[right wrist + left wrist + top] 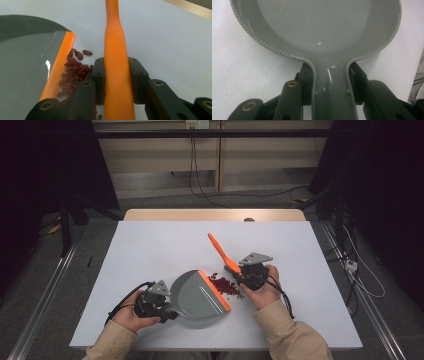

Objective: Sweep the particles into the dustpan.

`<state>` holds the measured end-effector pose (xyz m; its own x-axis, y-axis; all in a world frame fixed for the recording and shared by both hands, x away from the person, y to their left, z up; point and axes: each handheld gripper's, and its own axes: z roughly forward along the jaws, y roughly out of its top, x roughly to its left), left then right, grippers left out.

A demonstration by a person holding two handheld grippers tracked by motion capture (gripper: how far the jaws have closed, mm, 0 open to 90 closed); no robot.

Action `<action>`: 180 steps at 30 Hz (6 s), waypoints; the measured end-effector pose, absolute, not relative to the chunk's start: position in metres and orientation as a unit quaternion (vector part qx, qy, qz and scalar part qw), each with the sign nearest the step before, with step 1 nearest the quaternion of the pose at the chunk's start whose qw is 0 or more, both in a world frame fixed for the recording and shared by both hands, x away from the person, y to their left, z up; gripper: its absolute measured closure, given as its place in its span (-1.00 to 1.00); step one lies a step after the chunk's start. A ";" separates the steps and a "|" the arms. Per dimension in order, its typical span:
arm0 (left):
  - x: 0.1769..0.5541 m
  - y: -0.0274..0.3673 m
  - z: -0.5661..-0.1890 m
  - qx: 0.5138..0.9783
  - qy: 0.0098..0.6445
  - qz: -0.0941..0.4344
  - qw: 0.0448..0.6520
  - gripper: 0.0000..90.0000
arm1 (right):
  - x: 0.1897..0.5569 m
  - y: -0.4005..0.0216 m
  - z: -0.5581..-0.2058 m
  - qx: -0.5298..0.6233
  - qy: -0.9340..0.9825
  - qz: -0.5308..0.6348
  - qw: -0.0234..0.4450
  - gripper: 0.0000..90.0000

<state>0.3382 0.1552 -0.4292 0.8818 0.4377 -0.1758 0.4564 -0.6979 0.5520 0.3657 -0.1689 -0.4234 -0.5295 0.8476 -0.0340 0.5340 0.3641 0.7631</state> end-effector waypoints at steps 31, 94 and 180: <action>0.337 0.143 -0.430 0.928 0.233 -0.036 0.289 0.42 | 0.354 -0.142 -0.424 0.427 0.795 0.382 0.200 0.57; 0.349 0.159 -0.434 0.920 0.262 -0.046 0.288 0.42 | 0.362 -0.096 -0.400 0.336 0.804 0.459 0.173 0.59; 0.343 0.121 -0.434 0.917 0.279 -0.033 0.284 0.42 | 0.336 -0.132 -0.420 0.417 0.740 0.490 0.194 0.58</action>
<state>0.3433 0.1213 -0.4336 0.8418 0.4928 -0.2201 0.5308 -0.6822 0.5028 0.3363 -0.1319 -0.4196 -0.5766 0.8080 0.1208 0.4268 0.1718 0.8879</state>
